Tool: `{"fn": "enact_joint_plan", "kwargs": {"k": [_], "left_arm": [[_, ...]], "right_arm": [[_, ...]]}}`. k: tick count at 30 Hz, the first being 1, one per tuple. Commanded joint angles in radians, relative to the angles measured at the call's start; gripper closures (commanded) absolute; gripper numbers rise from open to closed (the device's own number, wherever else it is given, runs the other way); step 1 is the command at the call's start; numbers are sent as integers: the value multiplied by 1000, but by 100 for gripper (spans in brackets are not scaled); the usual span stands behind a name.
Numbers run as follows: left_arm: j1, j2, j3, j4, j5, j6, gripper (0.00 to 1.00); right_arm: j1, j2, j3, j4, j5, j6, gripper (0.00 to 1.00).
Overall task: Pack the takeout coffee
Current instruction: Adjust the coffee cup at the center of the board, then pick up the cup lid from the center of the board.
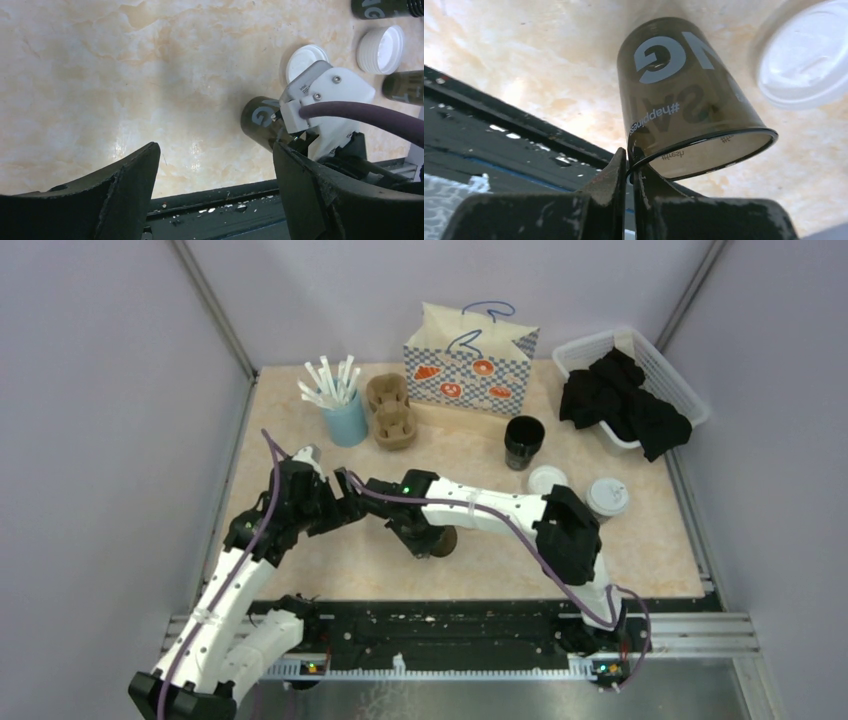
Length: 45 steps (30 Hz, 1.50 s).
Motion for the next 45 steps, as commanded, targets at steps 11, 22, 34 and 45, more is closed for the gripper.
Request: {"fn": "enact_joint_plan", "kwargs": {"k": [11,22,34,45], "left_arm": [[-7,-38,29,54,7,-5,10],[-7,-9,19,194,190,18,7],[-9,186,39,310,465,-6,12],[-12,189,35,314,471,-8,14]], "right_arm": [[8,0,211,-141,6,-79,50],[-534,-456,-221,225,-336,-6,34],[-737,-312,-519,539,-352,-60,46],[-686,-281,-603,590,-211,-36,68]]}}
